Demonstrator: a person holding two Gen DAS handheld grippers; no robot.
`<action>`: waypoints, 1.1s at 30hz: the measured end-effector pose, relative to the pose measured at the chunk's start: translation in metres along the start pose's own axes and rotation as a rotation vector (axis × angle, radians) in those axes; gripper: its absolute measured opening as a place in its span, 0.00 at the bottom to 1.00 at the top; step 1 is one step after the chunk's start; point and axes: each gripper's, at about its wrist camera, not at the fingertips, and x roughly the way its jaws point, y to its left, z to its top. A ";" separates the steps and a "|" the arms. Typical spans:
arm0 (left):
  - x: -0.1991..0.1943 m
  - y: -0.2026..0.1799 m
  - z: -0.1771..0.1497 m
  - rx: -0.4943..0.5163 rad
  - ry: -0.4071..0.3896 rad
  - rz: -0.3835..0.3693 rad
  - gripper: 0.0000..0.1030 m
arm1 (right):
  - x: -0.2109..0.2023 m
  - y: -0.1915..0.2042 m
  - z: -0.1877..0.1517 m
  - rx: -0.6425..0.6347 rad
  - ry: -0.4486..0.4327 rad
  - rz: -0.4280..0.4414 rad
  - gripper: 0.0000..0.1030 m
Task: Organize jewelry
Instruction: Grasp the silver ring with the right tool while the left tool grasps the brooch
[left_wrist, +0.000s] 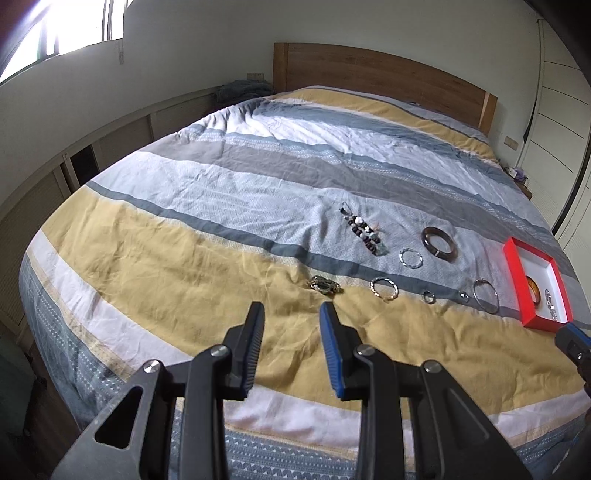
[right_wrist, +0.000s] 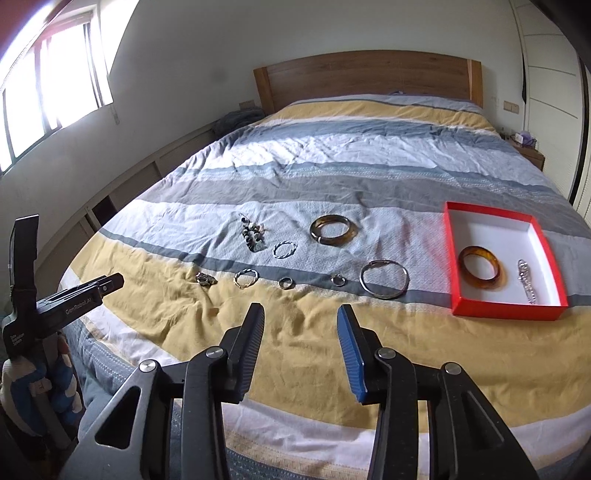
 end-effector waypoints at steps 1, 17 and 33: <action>0.009 0.000 0.001 -0.006 0.007 -0.002 0.28 | 0.011 0.000 0.001 0.001 0.012 0.010 0.39; 0.113 -0.015 0.013 -0.059 0.077 -0.005 0.29 | 0.135 -0.044 0.011 0.081 0.100 0.052 0.32; 0.145 -0.020 0.008 -0.078 0.130 -0.059 0.29 | 0.174 -0.058 0.003 0.110 0.136 0.076 0.32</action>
